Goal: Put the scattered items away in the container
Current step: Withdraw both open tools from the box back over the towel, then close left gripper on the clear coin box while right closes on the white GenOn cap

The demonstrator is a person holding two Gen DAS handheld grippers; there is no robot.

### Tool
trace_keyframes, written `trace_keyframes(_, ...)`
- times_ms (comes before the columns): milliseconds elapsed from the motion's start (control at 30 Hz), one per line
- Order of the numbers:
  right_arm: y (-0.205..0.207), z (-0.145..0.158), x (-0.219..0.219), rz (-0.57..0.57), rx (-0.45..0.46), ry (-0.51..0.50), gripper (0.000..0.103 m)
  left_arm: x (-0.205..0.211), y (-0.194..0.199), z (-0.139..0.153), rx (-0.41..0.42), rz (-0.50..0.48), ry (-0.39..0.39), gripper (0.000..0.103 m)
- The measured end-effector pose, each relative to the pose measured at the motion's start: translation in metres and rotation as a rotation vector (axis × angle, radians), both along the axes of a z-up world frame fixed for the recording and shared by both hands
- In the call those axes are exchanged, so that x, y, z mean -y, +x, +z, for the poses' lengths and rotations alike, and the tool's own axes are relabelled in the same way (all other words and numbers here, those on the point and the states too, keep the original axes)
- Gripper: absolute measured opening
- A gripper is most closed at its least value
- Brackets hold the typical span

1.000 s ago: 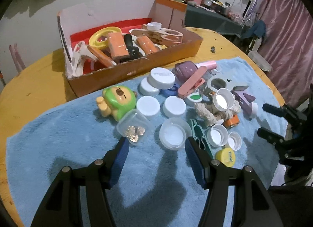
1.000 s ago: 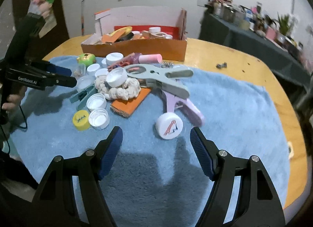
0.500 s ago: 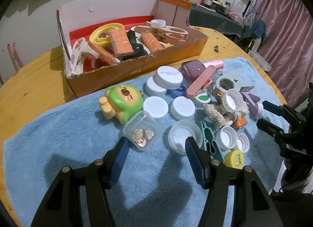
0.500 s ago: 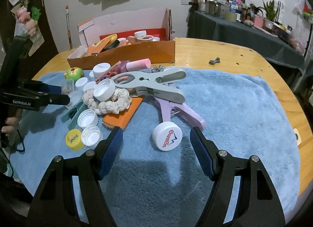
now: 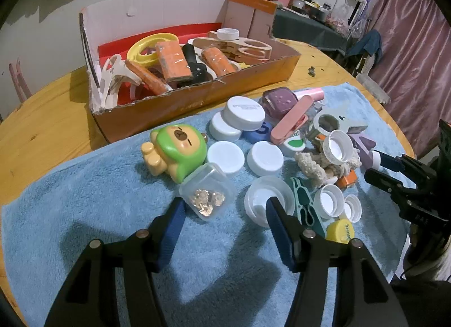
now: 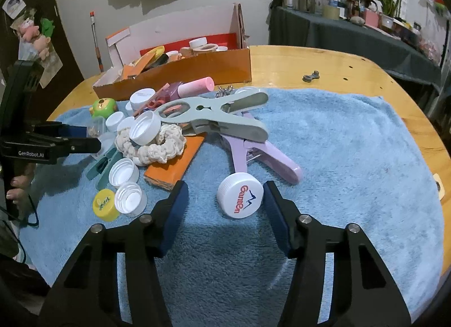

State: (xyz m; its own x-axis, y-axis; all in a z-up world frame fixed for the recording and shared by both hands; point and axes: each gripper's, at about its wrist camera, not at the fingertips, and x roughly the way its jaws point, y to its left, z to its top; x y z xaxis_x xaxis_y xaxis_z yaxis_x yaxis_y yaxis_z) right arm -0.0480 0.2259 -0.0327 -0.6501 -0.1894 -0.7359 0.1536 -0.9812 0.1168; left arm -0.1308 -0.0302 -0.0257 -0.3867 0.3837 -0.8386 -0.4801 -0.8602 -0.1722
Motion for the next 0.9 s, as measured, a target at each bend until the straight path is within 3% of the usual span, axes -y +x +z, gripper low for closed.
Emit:
trace_keyframes(100, -0.0007, -0.0009, -0.0009, -0.003, 0.004, -0.004, 0.045, 0.0005, -0.0003, 0.0, -0.001, 0.003, -0.002, 0.058)
trace_keyframes(267, 0.0, -0.0026, -0.0021, -0.006, 0.01, -0.003, 0.04, 0.0028, -0.0034, -0.0001, -0.003, 0.014, 0.002, 0.043)
trace_keyframes(400, 0.0011, -0.0039, -0.0017, -0.003, 0.015, 0.001, 0.039, 0.0051, -0.0047, -0.0002, 0.005, 0.02, 0.017, 0.039)
trace_keyframes(433, 0.0017, -0.0037, -0.0017, -0.005, 0.011, 0.003, 0.039, 0.0049, -0.0052, -0.0005, 0.01, 0.019, 0.019, 0.028)
trace_keyframes(900, 0.0021, -0.0072, 0.002, 0.004, 0.016, 0.012, 0.039, 0.0031, -0.0021, 0.0015, 0.013, 0.02, 0.005, 0.025)
